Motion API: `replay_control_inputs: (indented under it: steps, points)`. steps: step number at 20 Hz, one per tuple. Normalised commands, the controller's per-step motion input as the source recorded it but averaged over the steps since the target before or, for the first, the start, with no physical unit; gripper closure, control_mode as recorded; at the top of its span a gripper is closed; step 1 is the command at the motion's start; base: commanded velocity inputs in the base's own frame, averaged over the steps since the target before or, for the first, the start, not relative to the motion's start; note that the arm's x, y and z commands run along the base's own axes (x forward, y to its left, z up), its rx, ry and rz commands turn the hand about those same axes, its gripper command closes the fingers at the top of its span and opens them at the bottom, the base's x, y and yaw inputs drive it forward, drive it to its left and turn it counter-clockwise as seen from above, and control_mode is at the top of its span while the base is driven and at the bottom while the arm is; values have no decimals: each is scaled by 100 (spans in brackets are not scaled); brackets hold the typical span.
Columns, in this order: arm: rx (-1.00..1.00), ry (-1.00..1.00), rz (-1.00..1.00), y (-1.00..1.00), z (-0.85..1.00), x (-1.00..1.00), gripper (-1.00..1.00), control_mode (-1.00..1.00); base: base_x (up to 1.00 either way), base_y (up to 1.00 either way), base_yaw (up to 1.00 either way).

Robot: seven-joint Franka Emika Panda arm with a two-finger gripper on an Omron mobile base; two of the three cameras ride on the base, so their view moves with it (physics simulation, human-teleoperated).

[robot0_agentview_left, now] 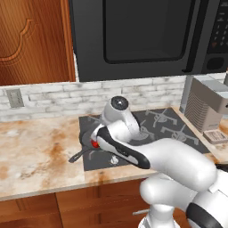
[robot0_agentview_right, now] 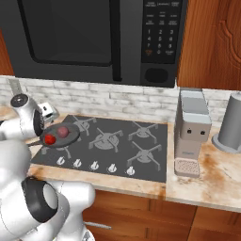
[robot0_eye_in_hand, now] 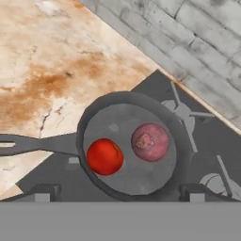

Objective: Place the pan on the front left burner on the stove. Then place the tomato and the onion in the pan and turn on the front left burner.

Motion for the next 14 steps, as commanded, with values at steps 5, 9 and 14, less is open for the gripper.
replay_control_inputs:
  steps: [5,9,14]
  points:
    - [14,0,-7,-38,24,-28,-100,-100,0,0,0]
    - [8,3,-22,-14,3,-24,-100,-100,0,0,0]
    - [4,8,-27,-8,13,-20,-100,-100,0,0,0]
